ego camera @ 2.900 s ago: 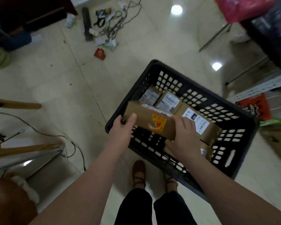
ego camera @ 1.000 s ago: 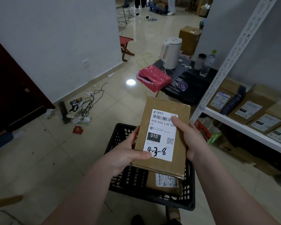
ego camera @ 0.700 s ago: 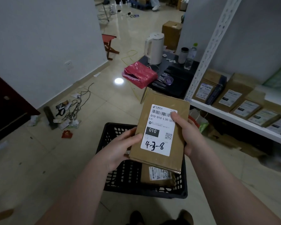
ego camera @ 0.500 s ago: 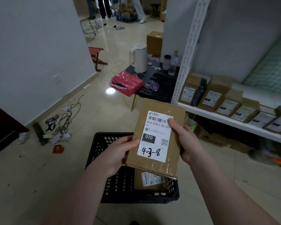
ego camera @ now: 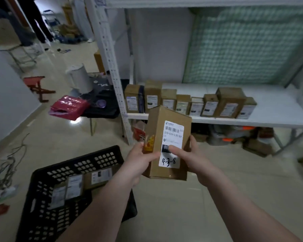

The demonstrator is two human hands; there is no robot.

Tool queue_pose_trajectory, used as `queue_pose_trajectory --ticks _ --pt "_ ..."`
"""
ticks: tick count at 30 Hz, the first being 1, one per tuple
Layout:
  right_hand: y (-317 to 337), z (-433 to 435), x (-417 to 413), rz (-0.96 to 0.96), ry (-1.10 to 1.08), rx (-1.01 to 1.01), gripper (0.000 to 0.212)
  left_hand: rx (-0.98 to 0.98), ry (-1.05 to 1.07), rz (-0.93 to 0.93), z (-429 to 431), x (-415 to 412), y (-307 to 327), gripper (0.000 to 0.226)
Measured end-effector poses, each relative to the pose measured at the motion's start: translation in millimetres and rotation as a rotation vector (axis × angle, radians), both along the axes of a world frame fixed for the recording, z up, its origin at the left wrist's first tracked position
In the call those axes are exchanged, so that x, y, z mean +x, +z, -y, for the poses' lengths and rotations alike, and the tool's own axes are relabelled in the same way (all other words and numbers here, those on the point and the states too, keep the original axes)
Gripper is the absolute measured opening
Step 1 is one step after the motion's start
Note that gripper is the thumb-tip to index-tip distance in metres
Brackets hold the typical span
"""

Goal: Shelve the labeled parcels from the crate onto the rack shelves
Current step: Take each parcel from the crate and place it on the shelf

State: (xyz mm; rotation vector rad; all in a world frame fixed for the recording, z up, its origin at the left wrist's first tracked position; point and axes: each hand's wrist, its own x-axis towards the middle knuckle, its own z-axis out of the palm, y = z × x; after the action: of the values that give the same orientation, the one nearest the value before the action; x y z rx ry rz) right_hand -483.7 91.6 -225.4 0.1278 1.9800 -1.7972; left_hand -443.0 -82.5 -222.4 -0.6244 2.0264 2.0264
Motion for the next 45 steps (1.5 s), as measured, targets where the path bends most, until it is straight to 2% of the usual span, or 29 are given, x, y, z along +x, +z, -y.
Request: queue_pose_trajectory --ticks 4,9,14,15,19,24,27,31,34,37,43,45 --pt "7.1 -79.8 2.4 -0.088 -0.117 0.011 0.077 -0.099 -0.086 -0.068 -94.8 -18.0 -0.5 0.042" --pt "7.7 -149.8 2.6 -0.049 -0.311 0.084 0.11 -0.199 -0.195 -0.159 -182.5 -35.4 3.1 0.055" --pt "-2.8 -207.0 -12.1 0.028 -0.439 0.07 0.117 -0.232 -0.33 -0.154 -240.3 -56.8 1.8 0.054" --pt "-7.0 -217.1 -16.4 0.047 -0.456 0.054 0.115 -0.24 -0.353 -0.154 -250.5 -62.9 -0.2 0.054" --pt "-30.0 -256.6 -40.3 0.106 -0.539 -0.009 0.083 -0.237 -0.436 -0.125 -287.8 -94.0 -12.6 0.058" --pt "-55.6 -303.1 -93.6 0.104 -0.63 -0.008 0.08 -0.177 -0.522 -0.088 -330.0 -151.8 -33.4 0.065" --pt "-67.1 -331.3 -136.2 0.108 -0.68 0.007 0.089 -0.175 -0.563 -0.075 -356.5 -200.9 -41.9 0.063" --pt "-71.7 -365.1 -199.0 0.092 -0.736 0.053 0.097 -0.314 -0.641 -0.097 -390.0 -270.0 -47.4 0.077" --pt "-77.0 -388.3 -242.7 0.04 -0.791 0.144 0.116 -0.305 -0.725 -0.081 -412.8 -317.9 -46.8 0.08" --pt "-87.5 -409.8 -273.5 0.04 -0.822 0.207 0.131 -0.287 -0.766 -0.041 -432.9 -350.9 -47.5 0.077" --pt "-117.8 -449.6 -330.0 0.065 -0.813 0.265 0.142 -0.396 -0.795 0.008 -468.9 -402.8 -62.6 0.057" --pt "-129.4 -464.6 -351.9 0.083 -0.783 0.292 0.139 -0.435 -0.779 0.049 -481.1 -419.5 -70.5 0.057"
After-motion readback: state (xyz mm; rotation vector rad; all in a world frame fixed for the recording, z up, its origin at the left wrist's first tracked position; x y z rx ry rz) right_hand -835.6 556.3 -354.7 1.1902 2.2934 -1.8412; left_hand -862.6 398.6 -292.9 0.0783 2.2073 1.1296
